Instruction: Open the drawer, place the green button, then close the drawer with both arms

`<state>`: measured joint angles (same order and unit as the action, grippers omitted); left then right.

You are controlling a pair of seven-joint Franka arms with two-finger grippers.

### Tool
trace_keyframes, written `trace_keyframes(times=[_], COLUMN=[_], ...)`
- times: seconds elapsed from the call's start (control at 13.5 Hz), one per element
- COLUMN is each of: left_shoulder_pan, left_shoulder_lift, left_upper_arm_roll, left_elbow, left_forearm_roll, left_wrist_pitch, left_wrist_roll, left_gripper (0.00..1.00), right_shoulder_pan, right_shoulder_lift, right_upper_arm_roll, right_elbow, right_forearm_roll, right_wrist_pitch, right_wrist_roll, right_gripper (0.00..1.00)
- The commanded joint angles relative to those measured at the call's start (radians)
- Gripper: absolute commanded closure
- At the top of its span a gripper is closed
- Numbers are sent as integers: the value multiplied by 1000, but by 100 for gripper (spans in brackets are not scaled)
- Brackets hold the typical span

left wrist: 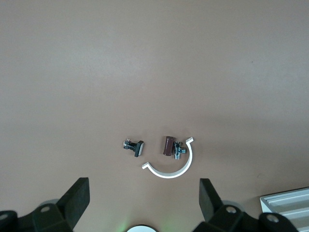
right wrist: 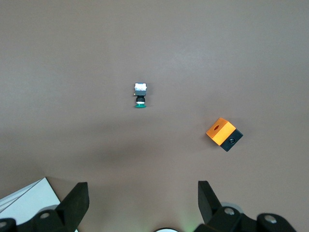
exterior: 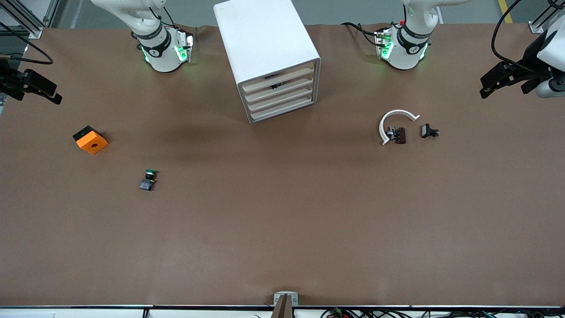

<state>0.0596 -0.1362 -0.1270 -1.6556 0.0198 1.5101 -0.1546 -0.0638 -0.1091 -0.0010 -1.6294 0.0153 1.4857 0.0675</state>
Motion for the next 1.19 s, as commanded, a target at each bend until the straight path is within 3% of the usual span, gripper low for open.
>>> trace_keyframes(times=[0.0, 0.3, 0.59, 0.82, 1.11], left_shoulder_pan=[3, 3, -9, -30, -127], left_shoulder_lift=[21, 134, 300, 440, 601], left_upper_arm_roll=[-3, -3, -6, -16, -17], left_elbow=[30, 109, 105, 102, 102], left_forearm_roll=[19, 19, 0, 0, -38], left_wrist_pitch=[-24, -24, 7, 88, 180], left_wrist_roll=[4, -10, -75, -173, -454], left_gripper=[0, 0, 0, 0, 0], right_shoulder_pan=[-1, -1, -1, 1, 2], right_shoulder_lift=[22, 22, 23, 23, 34], right_upper_arm_roll=[2, 2, 2, 2, 2], right_elbow=[31, 31, 31, 31, 29], right_forearm_roll=[-12, -12, -12, -12, -12], right_wrist_pitch=[-9, -9, -9, -13, -18], right_wrist_roll=[-9, -9, -9, -9, -9], right_gripper=[0, 0, 0, 0, 0])
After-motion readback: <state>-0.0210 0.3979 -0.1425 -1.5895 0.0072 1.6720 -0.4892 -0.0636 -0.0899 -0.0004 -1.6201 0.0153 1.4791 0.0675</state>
